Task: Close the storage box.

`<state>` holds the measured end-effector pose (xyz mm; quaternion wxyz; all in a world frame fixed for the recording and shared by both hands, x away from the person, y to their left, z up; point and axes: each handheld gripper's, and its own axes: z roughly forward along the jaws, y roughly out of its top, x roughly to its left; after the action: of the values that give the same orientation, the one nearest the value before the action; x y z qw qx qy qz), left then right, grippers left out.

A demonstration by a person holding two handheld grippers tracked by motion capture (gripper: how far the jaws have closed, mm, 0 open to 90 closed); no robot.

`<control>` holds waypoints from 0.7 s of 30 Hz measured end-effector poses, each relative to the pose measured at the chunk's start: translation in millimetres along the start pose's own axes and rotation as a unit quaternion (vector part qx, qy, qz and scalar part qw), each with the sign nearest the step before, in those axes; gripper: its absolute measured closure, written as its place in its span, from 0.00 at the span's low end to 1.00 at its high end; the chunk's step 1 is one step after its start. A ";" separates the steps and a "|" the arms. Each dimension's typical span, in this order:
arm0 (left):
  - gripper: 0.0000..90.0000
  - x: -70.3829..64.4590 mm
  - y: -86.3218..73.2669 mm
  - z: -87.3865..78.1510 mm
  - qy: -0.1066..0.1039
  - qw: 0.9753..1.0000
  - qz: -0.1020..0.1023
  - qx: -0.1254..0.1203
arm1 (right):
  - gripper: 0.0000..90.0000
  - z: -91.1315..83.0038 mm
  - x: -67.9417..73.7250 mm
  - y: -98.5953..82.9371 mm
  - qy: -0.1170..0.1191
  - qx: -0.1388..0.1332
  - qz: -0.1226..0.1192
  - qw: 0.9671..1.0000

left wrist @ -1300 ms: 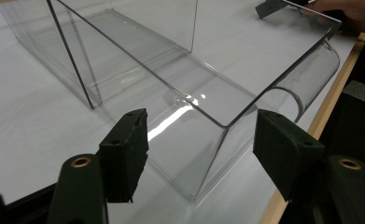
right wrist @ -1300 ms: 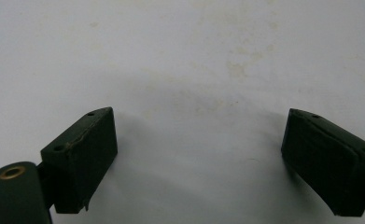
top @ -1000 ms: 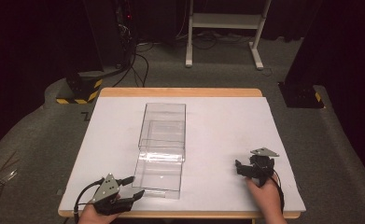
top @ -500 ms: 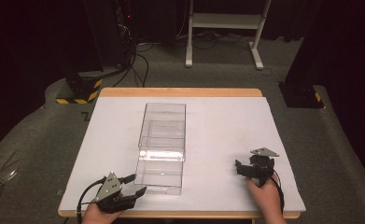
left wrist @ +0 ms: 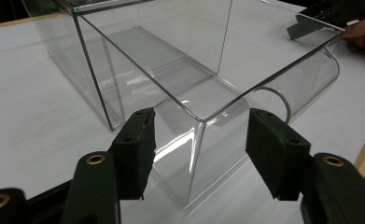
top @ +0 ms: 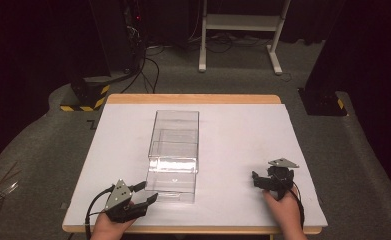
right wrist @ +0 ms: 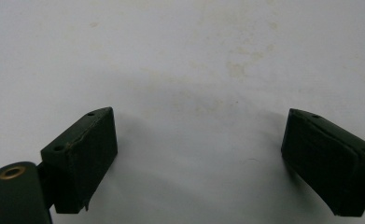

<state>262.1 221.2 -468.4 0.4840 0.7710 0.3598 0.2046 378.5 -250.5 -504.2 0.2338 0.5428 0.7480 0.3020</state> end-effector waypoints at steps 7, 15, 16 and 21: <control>0.48 -1.0 2.8 4.5 0.017 1.000 0.006 -0.009 | 0.12 0.0 0.0 0.0 0.000 0.000 0.000 1.000; 0.49 -0.4 3.8 6.6 0.027 1.000 0.010 -0.012 | 0.12 0.0 0.0 0.0 0.000 0.000 0.000 1.000; 0.49 -0.2 3.9 6.7 0.027 0.999 0.012 -0.013 | 0.12 0.0 0.0 0.0 0.000 0.000 0.000 1.000; 0.49 0.5 5.1 7.6 0.037 0.999 0.012 -0.017 | 0.12 0.0 -0.1 0.0 0.000 0.000 0.000 1.000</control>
<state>269.3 215.7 -467.3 0.4808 0.7590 0.3648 0.2443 378.5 -250.6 -504.2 0.2338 0.5427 0.7480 0.3022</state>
